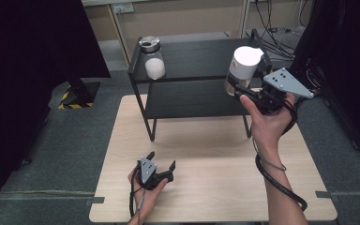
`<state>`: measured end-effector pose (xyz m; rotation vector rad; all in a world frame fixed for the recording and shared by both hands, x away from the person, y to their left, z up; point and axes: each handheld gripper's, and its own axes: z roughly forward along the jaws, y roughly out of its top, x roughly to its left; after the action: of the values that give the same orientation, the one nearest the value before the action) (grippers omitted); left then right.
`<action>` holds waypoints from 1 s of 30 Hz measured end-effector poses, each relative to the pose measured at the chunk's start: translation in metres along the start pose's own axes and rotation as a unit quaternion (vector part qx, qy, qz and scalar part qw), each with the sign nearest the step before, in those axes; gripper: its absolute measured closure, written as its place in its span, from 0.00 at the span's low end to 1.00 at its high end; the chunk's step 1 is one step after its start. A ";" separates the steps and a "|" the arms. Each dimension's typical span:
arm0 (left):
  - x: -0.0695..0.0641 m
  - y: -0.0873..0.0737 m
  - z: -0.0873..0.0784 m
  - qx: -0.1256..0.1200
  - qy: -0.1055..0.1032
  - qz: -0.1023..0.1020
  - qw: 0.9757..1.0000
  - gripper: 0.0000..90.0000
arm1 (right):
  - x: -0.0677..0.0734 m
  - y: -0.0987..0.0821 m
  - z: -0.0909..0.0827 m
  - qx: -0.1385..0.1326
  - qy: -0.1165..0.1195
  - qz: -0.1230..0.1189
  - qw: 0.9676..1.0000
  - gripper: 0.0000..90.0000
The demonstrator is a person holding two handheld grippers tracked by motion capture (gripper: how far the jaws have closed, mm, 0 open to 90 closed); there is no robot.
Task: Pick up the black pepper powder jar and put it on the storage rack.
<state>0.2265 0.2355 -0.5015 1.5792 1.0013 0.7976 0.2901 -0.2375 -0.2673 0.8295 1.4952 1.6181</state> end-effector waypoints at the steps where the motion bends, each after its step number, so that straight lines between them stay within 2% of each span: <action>1: 0.000 0.000 0.000 0.000 0.000 0.000 1.000 0.09 | 0.000 0.002 0.001 -0.001 0.000 0.000 1.000 0.34; 19: 0.000 -0.001 0.000 -0.002 0.000 -0.001 1.000 0.09 | -0.006 0.026 0.021 0.007 -0.022 -0.002 1.000 0.34; 30: 0.000 -0.001 0.000 -0.002 -0.001 -0.004 1.000 0.09 | -0.013 0.047 0.050 0.037 -0.059 -0.010 0.997 0.34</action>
<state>0.2262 0.2359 -0.5022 1.5720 1.0028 0.7914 0.3345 -0.2245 -0.2151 0.9330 1.4828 1.4795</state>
